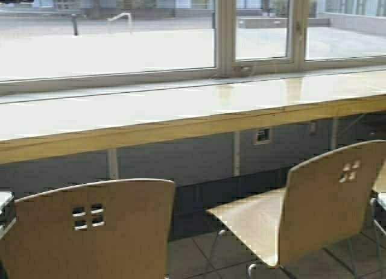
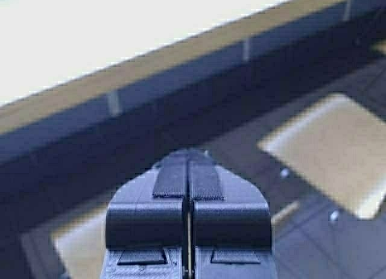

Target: Push the chairs under the table

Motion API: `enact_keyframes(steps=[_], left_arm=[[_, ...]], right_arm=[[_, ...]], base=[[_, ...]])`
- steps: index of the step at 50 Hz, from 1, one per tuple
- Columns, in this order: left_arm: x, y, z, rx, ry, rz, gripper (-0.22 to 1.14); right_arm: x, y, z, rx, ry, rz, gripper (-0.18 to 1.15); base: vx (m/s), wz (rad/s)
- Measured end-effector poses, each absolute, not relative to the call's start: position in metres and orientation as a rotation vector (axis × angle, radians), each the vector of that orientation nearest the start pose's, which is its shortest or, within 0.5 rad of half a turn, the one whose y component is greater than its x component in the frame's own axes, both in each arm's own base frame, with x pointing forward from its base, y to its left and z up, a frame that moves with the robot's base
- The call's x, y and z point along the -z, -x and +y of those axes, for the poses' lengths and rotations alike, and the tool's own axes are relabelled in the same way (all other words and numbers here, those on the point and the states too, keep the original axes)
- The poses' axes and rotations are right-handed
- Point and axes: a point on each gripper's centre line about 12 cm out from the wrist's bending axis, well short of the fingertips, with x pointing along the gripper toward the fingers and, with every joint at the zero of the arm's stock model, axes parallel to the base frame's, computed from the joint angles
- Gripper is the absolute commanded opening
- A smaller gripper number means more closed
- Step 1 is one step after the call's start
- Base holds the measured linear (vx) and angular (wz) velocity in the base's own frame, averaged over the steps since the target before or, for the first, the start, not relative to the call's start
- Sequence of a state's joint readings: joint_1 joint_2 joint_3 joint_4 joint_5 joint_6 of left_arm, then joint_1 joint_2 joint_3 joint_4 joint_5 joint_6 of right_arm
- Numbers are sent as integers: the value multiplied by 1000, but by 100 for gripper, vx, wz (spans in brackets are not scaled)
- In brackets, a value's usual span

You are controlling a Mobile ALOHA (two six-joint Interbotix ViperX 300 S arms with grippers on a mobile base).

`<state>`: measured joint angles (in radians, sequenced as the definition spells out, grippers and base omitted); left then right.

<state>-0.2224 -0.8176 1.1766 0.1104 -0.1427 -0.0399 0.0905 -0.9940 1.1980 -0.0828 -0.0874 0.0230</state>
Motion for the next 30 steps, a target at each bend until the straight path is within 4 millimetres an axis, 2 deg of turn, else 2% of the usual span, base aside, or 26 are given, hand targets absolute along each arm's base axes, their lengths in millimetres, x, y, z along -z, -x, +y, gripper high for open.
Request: enact_keyframes(steps=[10,20,25,30], left_arm=[[-250,-209,-74,367,-239,253,3],[-256,-204,-96,475,-463,307,3],[-253,-202,-108,531,-587,360,3],[-245,-202,-113,532,-549,457,2]], right_arm=[[-264,-189,37,-208,179,198,6],[-277,-190,46,-256,441,320,6],[-282,-194,61,-315,562,372,6],[-275,-200,73,-348,591,458,5]], base=[[17,55],[13,35],[11,21],[8,12]])
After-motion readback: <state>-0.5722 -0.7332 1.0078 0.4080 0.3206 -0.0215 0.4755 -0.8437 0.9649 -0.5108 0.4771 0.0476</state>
